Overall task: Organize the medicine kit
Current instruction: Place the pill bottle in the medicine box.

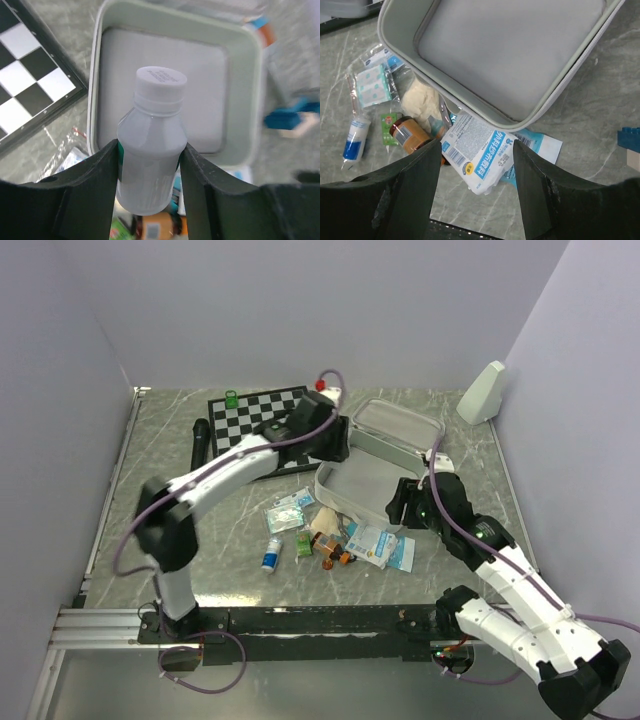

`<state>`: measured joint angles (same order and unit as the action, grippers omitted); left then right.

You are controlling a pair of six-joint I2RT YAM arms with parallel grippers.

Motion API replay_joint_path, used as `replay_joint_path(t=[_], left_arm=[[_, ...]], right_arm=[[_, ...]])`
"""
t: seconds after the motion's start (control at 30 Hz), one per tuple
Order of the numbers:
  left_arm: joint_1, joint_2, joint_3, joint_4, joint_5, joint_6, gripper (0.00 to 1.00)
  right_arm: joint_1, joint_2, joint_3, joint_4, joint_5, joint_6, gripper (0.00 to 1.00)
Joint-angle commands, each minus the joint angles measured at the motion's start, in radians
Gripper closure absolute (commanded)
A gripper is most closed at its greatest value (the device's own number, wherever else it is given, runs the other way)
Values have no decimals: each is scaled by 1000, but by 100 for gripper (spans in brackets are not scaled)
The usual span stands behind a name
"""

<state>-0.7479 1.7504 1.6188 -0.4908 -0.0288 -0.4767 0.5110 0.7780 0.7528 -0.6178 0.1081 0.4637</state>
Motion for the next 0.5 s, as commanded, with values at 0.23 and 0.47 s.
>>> replay_joint_path(t=[0.23, 0.47], left_arm=[[7, 382, 316, -91, 19, 297, 67], [5, 428, 305, -26, 32, 409, 65]], right_arm=[[6, -48, 8, -19, 16, 3, 34], [6, -46, -1, -20, 5, 7, 35]])
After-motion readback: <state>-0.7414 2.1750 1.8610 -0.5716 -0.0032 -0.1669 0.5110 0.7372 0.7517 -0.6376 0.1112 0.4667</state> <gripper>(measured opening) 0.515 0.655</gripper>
